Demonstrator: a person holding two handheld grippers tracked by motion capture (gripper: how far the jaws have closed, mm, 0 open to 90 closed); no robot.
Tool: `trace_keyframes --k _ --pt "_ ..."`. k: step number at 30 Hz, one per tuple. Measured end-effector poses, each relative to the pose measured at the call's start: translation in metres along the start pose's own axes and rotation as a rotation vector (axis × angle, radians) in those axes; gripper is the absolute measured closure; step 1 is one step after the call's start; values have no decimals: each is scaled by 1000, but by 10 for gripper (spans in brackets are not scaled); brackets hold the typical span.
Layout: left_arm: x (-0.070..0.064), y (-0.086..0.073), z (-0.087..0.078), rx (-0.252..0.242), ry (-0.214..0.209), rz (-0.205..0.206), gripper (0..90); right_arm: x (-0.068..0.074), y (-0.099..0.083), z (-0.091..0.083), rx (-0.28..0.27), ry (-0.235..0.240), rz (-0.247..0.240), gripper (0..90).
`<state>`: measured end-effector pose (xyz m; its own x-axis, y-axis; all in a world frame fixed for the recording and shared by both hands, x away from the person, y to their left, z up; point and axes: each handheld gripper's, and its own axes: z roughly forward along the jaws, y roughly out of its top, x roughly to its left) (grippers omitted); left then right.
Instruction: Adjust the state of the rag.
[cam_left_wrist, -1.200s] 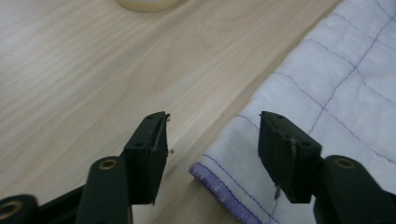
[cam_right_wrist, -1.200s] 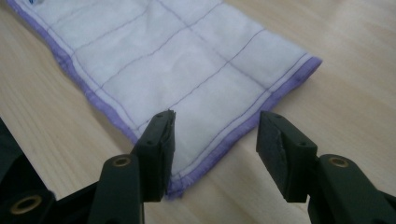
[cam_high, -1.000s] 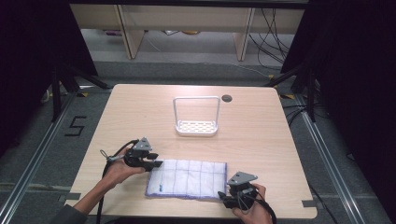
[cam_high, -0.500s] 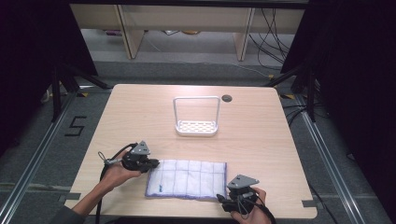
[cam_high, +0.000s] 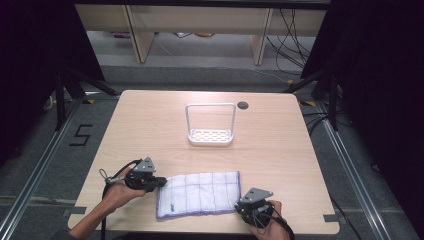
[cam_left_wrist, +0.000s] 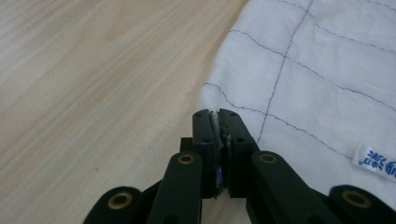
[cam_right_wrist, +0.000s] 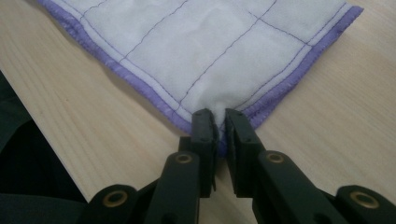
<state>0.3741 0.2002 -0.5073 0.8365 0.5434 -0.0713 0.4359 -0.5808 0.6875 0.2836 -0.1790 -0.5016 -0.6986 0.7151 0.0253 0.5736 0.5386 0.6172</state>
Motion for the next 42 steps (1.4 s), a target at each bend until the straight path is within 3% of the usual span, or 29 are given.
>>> trace_keyframes --k 2,4,8,12,13,14,15,17,19,21,22,23,24,25,26,28,29,31,33,34,35,37,39,42 --pt "-7 -6 -2 -19 -17 -23 852 -9 5 2 11 6 -30 848" --pt "-11 -11 -5 -27 -26 -33 852 -16 10 4 17 0 -22 853" --pt "-28 -25 -12 -62 -92 -100 853 -36 29 11 13 -27 -58 855" --pt "-46 -30 -16 -57 -115 -69 852 -53 56 21 33 -41 -107 856" --pt "-56 -30 -16 -73 -142 -87 852 -55 61 26 18 -55 -115 856" --pt "-64 -30 -15 -84 -175 -87 851 -59 70 30 41 -55 -139 856" --pt "-66 -30 -15 -82 -184 -82 851 -63 80 38 32 -58 -170 856" --pt "-79 -29 -12 -96 -227 -108 850 -65 88 44 36 -62 -182 855" --pt "-87 -28 -9 -89 -238 -84 849 -68 101 52 49 -60 -199 855" --pt "-95 -26 -6 -100 -257 -86 848 -70 110 59 51 -50 -207 854" --pt "-97 -25 -5 -104 -265 -81 845 -73 114 64 49 -31 -259 852" --pt "-98 -24 -5 -91 -269 -77 840 -70 115 66 69 -27 -219 845" --pt "-99 -23 -5 -102 -284 -79 815 -72 117 71 75 -19 -210 816" --pt "-97 -22 -6 -109 -294 -81 779 -76 119 74 68 -19 -247 757" --pt "-96 -21 -8 -120 -287 -100 736 -77 119 73 59 -53 -159 662" --pt "-91 -18 -14 -143 -267 -119 642 -84 117 70 18 -88 -82 552" --pt "-85 -16 -17 -165 -239 -133 606 -88 116 65 19 -93 -70 527" --pt "-73 -9 -21 -189 -207 -155 544 -93 111 57 -41 -93 13 509" --pt "-59 0 -19 -213 -146 -156 505 -96 109 48 -48 -69 79 479" --pt "-54 4 -17 -218 -131 -156 495 -99 109 48 -86 -91 70 474" --pt "-43 13 -11 -229 -104 -178 491 -98 109 46 -79 -89 91 468" --pt "-30 24 -5 -220 -42 -172 482 -96 111 48 -78 -73 99 454" --pt "-16 36 5 -216 -17 -186 470 -93 112 55 -111 -88 107 446" --pt "-2 52 22 -190 16 -195 452 -89 116 59 -54 -77 125 446"
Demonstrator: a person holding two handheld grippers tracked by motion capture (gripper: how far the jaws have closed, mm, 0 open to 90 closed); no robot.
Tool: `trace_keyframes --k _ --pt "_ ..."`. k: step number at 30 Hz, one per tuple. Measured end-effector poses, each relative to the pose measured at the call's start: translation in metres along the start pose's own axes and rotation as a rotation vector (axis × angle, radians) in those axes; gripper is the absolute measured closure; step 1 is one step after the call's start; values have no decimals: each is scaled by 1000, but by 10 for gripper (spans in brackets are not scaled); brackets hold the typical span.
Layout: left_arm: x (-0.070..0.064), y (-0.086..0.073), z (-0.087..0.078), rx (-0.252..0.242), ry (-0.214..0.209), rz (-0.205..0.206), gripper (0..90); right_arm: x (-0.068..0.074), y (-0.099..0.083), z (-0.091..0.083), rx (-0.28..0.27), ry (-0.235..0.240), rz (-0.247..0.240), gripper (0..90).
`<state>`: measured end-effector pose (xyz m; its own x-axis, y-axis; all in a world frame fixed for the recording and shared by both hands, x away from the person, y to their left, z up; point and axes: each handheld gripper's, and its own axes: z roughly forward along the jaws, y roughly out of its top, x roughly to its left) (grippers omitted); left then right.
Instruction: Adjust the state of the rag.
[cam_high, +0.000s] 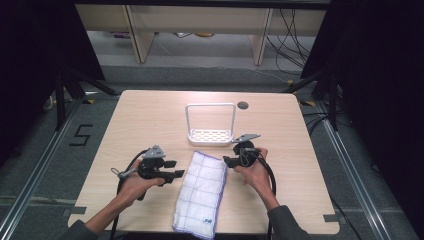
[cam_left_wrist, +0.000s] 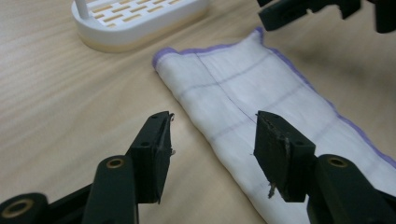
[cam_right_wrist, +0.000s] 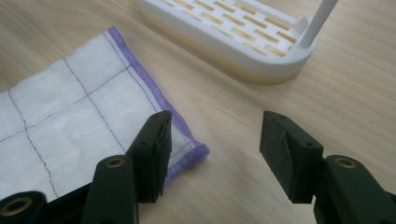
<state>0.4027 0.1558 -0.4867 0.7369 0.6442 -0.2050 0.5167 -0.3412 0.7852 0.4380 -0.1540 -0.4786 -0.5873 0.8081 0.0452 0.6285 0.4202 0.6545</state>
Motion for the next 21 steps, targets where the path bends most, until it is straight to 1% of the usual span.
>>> trace_keyframes --k 1,2,3,4,5,6,7,8,9,10,11,12,14,15,16,17,18,19,20,21 --pt "3 4 6 3 22 8 447 1 0 2 7 3 6 444" --pt "6 9 12 18 34 22 442 3 1 3 7 -8 5 444" --pt "8 13 18 32 67 41 440 2 1 5 3 -22 -23 447" --pt "9 15 22 35 83 50 439 5 1 5 14 -20 -14 447" --pt "11 19 26 47 76 54 439 6 1 5 11 -24 -25 447" --pt "12 22 30 47 79 46 439 8 1 6 11 -28 -9 448" --pt "13 24 34 37 76 33 440 10 1 6 20 -21 -10 448" --pt "13 27 37 39 68 33 441 10 2 6 9 -32 -22 448" --pt "13 30 40 47 63 29 444 10 2 6 7 -32 -15 448" --pt "13 32 43 43 61 33 444 11 2 6 11 -26 6 448" --pt "14 35 46 45 59 29 444 10 3 5 14 -24 -7 447" --pt "14 37 50 58 52 26 443 10 2 5 11 -24 3 447" --pt "14 39 57 61 62 23 439 10 2 6 16 -19 24 447" --pt "15 40 60 69 58 19 438 9 1 7 18 -24 24 447" --pt "16 40 64 71 49 11 437 8 1 9 19 -35 12 447" --pt "16 41 68 77 49 0 436 9 0 9 35 -24 31 448" --pt "17 41 71 84 53 3 440 9 0 11 33 -29 37 449" --pt "17 40 75 89 62 9 444 8 0 11 37 -26 30 449" --pt "17 39 78 105 67 26 456 8 0 12 43 -30 35 453" --pt "17 38 81 110 73 34 464 8 -1 14 42 -35 29 455"
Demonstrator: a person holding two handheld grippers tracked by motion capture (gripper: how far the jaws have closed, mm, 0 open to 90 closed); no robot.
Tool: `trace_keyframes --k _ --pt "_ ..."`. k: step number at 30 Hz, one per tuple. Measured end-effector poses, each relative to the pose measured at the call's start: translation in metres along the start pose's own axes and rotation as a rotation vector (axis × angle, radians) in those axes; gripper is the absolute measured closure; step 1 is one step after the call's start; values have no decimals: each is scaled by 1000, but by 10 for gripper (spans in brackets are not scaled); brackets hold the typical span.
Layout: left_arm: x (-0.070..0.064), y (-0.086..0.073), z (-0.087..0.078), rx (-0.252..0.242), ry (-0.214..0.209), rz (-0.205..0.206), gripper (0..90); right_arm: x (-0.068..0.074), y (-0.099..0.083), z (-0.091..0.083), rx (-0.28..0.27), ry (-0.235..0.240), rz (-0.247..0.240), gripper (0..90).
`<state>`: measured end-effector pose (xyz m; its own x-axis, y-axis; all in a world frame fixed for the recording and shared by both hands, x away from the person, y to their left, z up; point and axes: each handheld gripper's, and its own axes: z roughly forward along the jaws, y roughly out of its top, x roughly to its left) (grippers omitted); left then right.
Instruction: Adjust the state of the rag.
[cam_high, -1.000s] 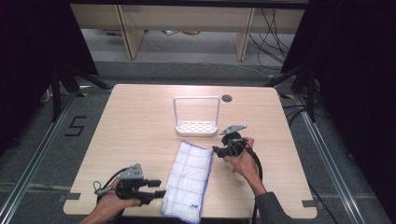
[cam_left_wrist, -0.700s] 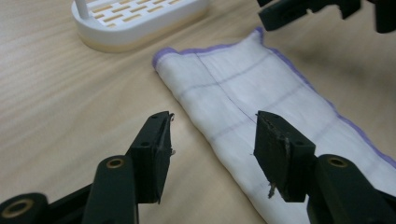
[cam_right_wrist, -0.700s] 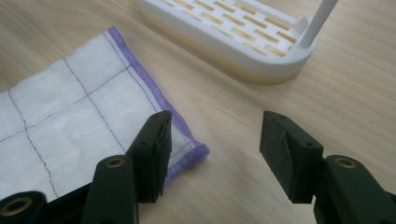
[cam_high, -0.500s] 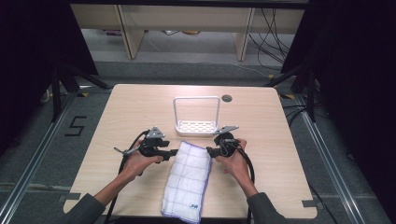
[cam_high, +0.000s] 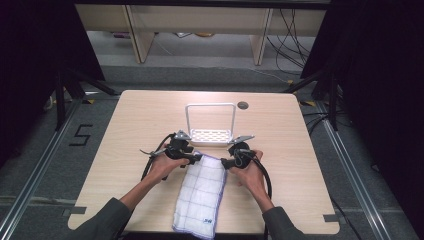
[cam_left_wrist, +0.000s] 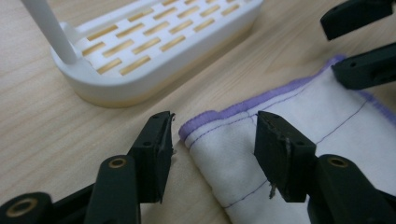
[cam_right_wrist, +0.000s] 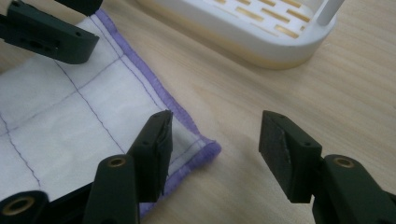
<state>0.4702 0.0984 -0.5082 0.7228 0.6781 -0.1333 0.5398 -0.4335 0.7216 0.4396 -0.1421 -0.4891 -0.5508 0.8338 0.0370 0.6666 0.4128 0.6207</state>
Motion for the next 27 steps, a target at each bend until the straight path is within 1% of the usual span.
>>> trace_keyframes --k 1,2,3,4,5,6,7,8,9,10,11,12,13,14,16,18,19,20,21,23,24,25,27 --pt "1 -1 1 14 4 20 470 1 0 1 10 -5 -2 460" --pt "1 -2 3 14 0 7 474 0 0 1 15 -8 -21 461" --pt "2 -2 4 7 -5 3 490 0 0 2 26 -24 -36 462" --pt "1 -3 3 2 -6 20 520 1 0 3 33 -28 -39 466" --pt "0 -3 3 9 -10 29 540 1 -1 5 36 -32 -59 473" --pt "-1 -3 3 9 -10 44 557 3 -2 6 50 -36 -50 477" --pt "-2 -3 3 10 -9 47 579 5 -2 7 48 -39 -53 478" --pt "-2 -3 3 7 -10 53 593 5 -2 7 52 -49 -57 478" --pt "-2 -4 3 5 -13 58 613 6 -2 7 54 -49 -60 478" --pt "-3 -4 3 6 -15 64 633 5 -2 6 56 -51 -76 478" --pt "-4 -4 3 2 -18 62 657 5 -2 7 55 -54 -77 479" --pt "-5 -4 3 1 -17 71 685 5 -2 6 57 -49 -71 480" --pt "-5 -4 3 2 -23 76 711 5 -1 6 46 -53 -73 480" --pt "-6 -4 2 2 -23 81 727 5 -1 4 47 -49 -58 480" --pt "-8 -5 2 2 -27 90 768 2 1 0 22 -33 -52 480" --pt "-8 -5 3 1 -28 105 792 1 0 0 24 -12 -38 475" --pt "-8 -5 2 2 -29 104 797 2 0 1 22 -4 -28 474" --pt "-8 -5 2 1 -30 99 802 3 -1 2 31 3 -14 473" --pt "-8 -5 2 2 -31 101 809 3 -1 3 42 1 -10 465" --pt "-8 -6 1 1 -28 103 817 4 -1 7 53 2 -15 463" --pt "-7 -6 1 3 -36 101 819 5 -2 8 60 3 -19 464" --pt "-7 -6 1 -1 -38 94 821 6 -2 9 57 7 -12 465" --pt "-7 -7 -1 2 -39 92 824 5 -2 10 50 13 -23 482"
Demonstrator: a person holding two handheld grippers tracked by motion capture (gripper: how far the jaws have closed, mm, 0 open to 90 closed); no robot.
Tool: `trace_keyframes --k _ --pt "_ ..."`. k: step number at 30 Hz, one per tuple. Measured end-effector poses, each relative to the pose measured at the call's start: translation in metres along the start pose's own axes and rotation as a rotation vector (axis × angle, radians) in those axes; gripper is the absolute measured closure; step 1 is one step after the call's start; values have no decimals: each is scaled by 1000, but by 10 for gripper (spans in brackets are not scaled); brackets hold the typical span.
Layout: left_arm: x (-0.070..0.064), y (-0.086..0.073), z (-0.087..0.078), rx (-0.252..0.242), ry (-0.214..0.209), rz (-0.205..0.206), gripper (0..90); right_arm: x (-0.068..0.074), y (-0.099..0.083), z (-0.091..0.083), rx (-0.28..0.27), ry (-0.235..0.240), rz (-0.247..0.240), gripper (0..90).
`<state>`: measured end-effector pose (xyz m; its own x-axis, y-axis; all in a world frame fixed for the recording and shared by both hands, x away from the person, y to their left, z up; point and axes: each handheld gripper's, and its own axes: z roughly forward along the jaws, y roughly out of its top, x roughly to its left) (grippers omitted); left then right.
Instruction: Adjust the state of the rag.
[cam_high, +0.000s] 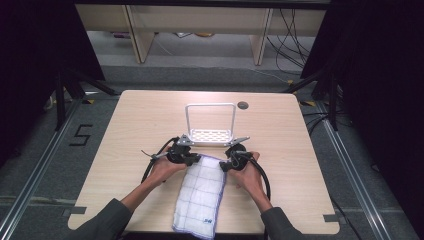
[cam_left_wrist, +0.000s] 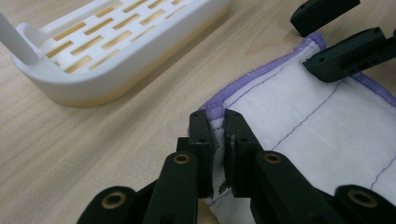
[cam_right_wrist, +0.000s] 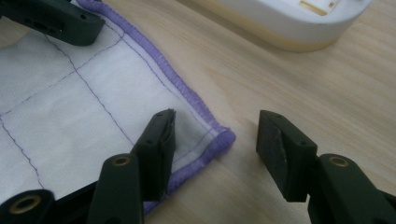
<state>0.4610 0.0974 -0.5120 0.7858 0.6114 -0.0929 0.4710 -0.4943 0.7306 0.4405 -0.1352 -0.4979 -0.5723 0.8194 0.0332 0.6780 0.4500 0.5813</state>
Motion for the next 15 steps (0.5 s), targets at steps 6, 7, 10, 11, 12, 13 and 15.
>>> trace_keyframes --k 6,7,10,11,12,13,15 --pt "1 -2 -1 -5 -1 -11 825 1 0 0 -7 46 5 676" --pt "1 -1 -1 -3 -1 -7 825 3 0 0 -12 48 6 718" --pt "1 -2 -2 -7 -4 -12 826 2 -3 0 -28 100 21 821" --pt "1 -2 -2 -9 -2 -9 828 1 -4 1 -38 107 20 830" --pt "1 -2 -3 -13 -4 -8 829 0 -5 1 -41 115 36 840" --pt "1 -1 -3 -16 -5 -8 830 0 -5 1 -41 116 33 844" --pt "1 -1 -4 -26 -2 -11 832 2 -4 -1 -44 106 -4 849"
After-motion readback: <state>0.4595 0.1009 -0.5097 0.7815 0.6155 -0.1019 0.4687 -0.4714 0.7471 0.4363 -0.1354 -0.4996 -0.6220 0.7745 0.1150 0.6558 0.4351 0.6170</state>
